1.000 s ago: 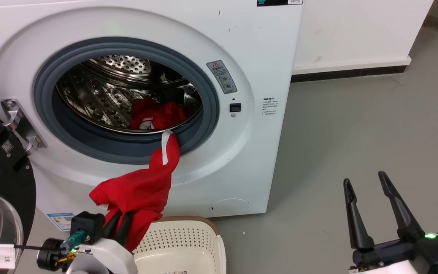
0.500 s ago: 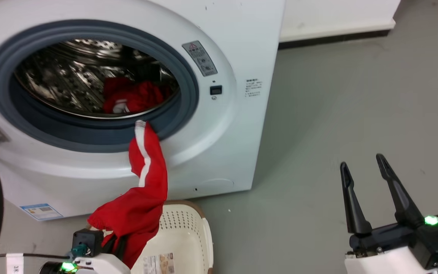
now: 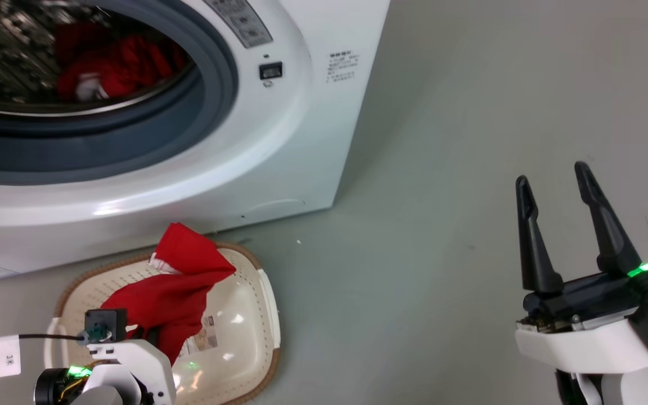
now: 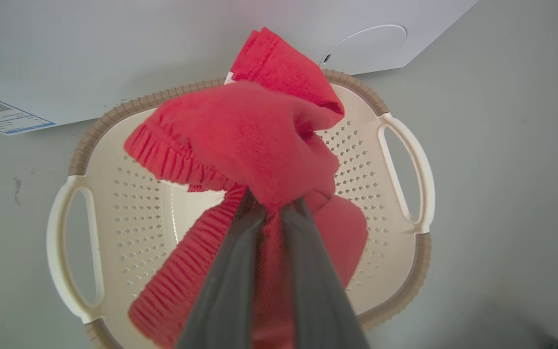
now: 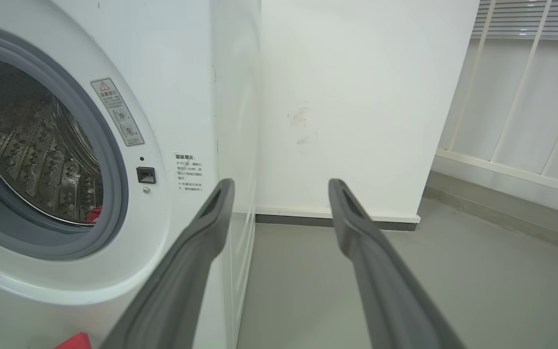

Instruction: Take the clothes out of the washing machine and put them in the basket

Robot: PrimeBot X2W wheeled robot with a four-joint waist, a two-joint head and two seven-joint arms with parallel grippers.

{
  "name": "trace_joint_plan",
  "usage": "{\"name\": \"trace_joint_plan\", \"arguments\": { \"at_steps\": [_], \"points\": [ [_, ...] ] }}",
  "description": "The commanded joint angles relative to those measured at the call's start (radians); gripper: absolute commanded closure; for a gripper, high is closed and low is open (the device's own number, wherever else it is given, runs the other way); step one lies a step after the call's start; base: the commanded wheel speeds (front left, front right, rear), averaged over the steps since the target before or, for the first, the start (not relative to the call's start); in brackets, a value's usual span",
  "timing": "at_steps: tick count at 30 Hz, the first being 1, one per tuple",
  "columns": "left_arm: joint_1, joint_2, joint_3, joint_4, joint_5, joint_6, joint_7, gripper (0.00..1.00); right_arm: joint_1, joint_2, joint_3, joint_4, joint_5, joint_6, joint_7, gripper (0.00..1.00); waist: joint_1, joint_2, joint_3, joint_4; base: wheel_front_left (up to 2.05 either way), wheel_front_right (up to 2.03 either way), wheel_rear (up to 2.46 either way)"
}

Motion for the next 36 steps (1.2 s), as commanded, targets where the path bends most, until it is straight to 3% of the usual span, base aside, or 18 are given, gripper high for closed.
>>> {"name": "trace_joint_plan", "arguments": {
  "at_steps": [1,10,18,19,20,21,27,36],
  "points": [
    [-0.024,-0.011,0.004,0.018,-0.009,-0.009,-0.001,1.0,-0.019,0.0,-0.003,-0.006,0.007,-0.001,-0.002,0.0,-0.0002,0.0,0.059,-0.035,0.0,0.0,0.0],
    [-0.142,-0.044,0.01,0.25,-0.032,-0.045,0.062,1.0,-0.084,0.001,-0.007,-0.027,0.044,-0.001,-0.002,0.0,-0.0002,0.0,0.203,-0.064,0.0,0.0,0.0],
    [-0.234,-0.061,-0.012,0.313,-0.005,-0.038,0.053,1.0,-0.123,0.001,-0.03,-0.042,0.061,-0.001,-0.002,0.0,-0.0002,0.0,0.301,-0.058,0.0,0.0,0.0],
    [-0.241,-0.064,-0.016,0.317,0.0,-0.035,0.055,0.89,-0.127,0.0,-0.032,-0.042,0.062,-0.001,-0.002,0.0,-0.0002,0.0,0.309,-0.056,0.0,0.0,0.0],
    [-0.249,-0.066,-0.019,0.321,0.004,-0.031,0.055,0.58,-0.129,0.0,-0.033,-0.042,0.062,-0.001,-0.002,0.0,-0.0002,0.0,0.315,-0.054,0.0,0.0,0.0],
    [-0.256,-0.066,-0.027,0.324,0.012,-0.024,0.051,0.0,-0.131,0.001,-0.033,-0.041,0.062,-0.001,-0.002,0.0,-0.0002,0.0,0.32,-0.052,0.0,0.0,0.0],
    [-0.266,-0.076,-0.04,0.336,0.023,-0.017,0.035,0.0,-0.14,0.0,-0.034,-0.032,0.055,-0.001,-0.002,0.0,-0.0002,0.0,0.317,-0.043,0.0,0.0,0.0],
    [-0.213,-0.098,-0.04,0.338,0.028,-0.016,-0.001,0.0,-0.099,0.0,-0.035,-0.006,0.042,-0.001,-0.002,0.0,-0.0002,0.0,0.221,-0.019,0.0,0.0,0.0]
  ]
}}
